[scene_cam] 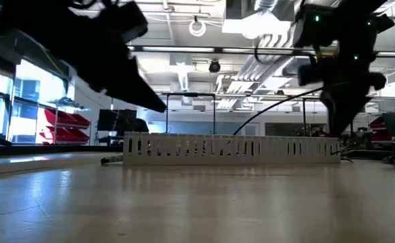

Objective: Ziptie cables
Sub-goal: Put the zip tied cable wires to the white cable duct, then close the white cable duct

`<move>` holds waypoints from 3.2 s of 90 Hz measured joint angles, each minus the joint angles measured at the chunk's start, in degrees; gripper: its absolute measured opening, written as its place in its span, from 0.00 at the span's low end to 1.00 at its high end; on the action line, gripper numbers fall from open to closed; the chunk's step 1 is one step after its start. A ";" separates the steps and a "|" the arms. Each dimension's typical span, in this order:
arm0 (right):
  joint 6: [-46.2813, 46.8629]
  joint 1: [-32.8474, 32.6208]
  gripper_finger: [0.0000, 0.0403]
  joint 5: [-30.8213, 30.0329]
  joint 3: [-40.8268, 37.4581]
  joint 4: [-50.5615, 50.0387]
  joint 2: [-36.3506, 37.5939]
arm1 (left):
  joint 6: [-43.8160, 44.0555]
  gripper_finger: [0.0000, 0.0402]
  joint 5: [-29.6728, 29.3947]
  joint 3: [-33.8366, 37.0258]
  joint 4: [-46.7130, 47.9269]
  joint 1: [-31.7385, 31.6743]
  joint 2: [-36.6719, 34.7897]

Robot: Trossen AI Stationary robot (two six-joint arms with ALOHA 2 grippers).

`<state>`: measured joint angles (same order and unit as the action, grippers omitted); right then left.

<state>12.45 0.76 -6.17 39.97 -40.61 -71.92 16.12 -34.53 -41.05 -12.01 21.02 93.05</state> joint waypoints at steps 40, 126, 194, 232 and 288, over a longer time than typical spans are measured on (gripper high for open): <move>7.72 0.10 0.30 -5.39 -1.95 12.84 -7.61 | 4.67 0.09 2.10 -2.68 10.39 1.95 -3.08; 6.53 -13.26 0.30 -11.37 6.88 22.03 -6.64 | 69.73 0.46 8.01 -3.32 50.58 16.93 -3.81; 7.04 -17.05 0.30 -12.96 6.84 21.58 -6.64 | 34.45 0.46 -2.07 0.72 51.09 5.18 -3.99; 8.21 -17.56 0.30 -12.96 6.80 21.45 -7.30 | 55.53 0.65 4.37 -0.94 59.59 0.69 -5.20; 8.08 -18.56 0.30 -12.96 6.80 21.65 -9.88 | 64.02 0.73 -1.98 2.85 39.99 5.02 -3.64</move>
<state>20.53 -17.80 -19.14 46.76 -18.96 -81.80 80.14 -36.51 -38.20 27.99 26.04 89.41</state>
